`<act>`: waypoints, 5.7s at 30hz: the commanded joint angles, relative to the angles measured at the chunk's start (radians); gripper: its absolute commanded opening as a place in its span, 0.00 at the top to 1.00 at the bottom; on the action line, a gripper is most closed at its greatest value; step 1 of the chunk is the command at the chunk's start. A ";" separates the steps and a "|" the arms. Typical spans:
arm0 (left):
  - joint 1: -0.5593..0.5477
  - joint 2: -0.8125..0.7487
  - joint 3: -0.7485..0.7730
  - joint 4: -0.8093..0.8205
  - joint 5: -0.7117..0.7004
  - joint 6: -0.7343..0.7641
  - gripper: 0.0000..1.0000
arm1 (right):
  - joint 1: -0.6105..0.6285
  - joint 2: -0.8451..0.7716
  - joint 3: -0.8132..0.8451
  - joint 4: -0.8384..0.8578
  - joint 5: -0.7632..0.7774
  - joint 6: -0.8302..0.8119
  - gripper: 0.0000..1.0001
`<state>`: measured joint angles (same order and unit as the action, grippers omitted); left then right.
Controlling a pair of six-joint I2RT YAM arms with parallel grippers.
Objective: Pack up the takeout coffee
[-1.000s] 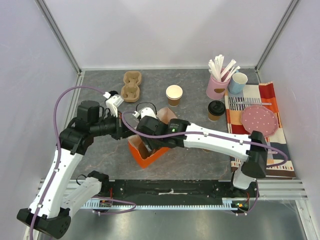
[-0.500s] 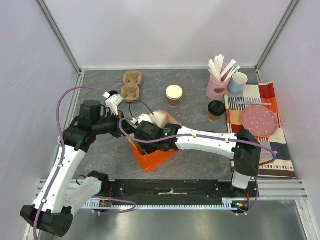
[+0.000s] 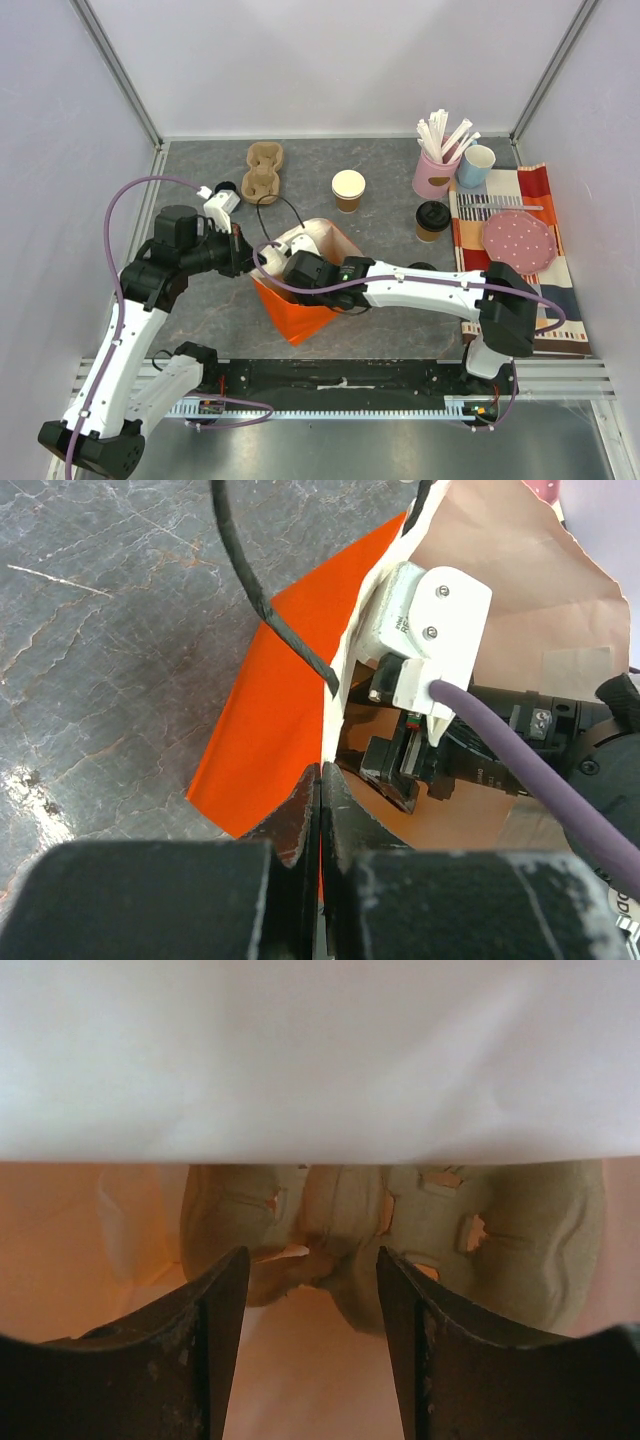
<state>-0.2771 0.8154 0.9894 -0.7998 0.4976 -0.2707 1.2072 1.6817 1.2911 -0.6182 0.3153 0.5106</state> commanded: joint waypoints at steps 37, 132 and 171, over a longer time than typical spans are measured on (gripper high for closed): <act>-0.002 -0.064 -0.008 0.010 0.068 0.148 0.98 | -0.038 -0.039 -0.098 0.226 -0.437 -0.138 0.75; -0.134 -0.289 0.170 -0.168 0.176 1.055 0.98 | -0.695 -0.425 0.235 -0.388 -0.122 -0.242 0.03; -0.134 -0.137 0.137 -0.214 0.262 0.676 0.98 | -0.966 0.067 0.274 -0.282 -0.328 -0.896 0.43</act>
<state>-0.4084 0.6899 1.1225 -1.0149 0.7414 0.4305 0.2337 1.7481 1.5745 -0.9470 -0.0109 -0.3717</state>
